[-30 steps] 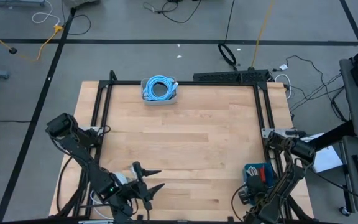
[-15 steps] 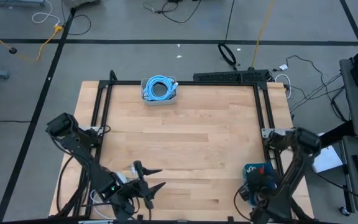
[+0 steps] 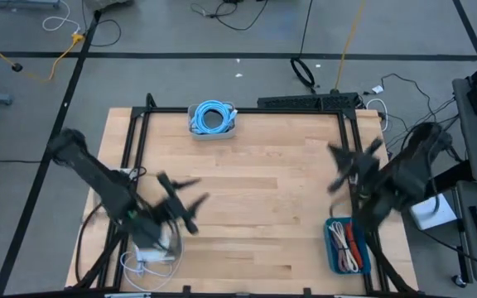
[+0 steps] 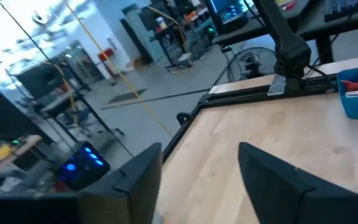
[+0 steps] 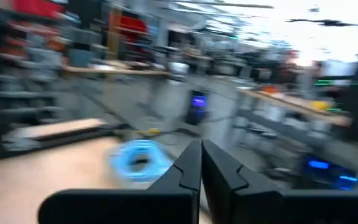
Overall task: Pick & Place USB Port
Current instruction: Adjust the gray bin
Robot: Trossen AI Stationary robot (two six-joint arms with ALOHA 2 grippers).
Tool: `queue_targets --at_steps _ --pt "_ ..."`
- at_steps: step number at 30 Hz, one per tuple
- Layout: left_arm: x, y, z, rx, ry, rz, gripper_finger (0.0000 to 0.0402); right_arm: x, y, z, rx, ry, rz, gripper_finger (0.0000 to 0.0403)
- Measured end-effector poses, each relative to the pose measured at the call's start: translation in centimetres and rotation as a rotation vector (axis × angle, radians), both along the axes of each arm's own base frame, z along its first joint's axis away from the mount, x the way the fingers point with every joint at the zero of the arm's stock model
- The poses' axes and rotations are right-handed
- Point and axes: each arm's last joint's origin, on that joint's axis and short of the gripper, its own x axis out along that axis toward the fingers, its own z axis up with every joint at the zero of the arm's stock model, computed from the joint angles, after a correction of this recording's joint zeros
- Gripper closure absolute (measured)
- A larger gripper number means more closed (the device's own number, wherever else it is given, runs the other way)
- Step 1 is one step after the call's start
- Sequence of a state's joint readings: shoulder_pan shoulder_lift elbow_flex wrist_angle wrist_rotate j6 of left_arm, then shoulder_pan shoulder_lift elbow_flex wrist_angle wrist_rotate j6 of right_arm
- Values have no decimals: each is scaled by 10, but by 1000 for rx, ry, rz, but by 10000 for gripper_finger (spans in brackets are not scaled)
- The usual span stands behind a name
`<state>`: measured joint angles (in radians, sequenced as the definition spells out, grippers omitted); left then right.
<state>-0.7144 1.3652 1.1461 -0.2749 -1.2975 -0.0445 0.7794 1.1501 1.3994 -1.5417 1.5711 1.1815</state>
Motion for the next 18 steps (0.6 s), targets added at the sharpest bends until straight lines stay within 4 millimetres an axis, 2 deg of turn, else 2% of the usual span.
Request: queue_targets --at_steps 5,7,9,11,13,18 --pt "-43 66 47 -60 -7 -4 253 -18 -43 7 -52 62 -157 402" --pt "-61 92 59 -99 -18 -20 280 -26 -55 4 -56 70 -199 402" --pt "-79 113 63 -129 -29 -59 310 -35 -63 -1 -65 82 -225 402" --pt "-96 132 59 -158 -59 -81 348 -43 -69 -10 -71 90 -232 402" --pt "-113 147 47 -187 -86 -66 385 -50 -73 -24 -71 90 -225 402" --pt "-146 169 -1 -266 -231 -37 398 -68 -80 -72 -25 38 -174 403"
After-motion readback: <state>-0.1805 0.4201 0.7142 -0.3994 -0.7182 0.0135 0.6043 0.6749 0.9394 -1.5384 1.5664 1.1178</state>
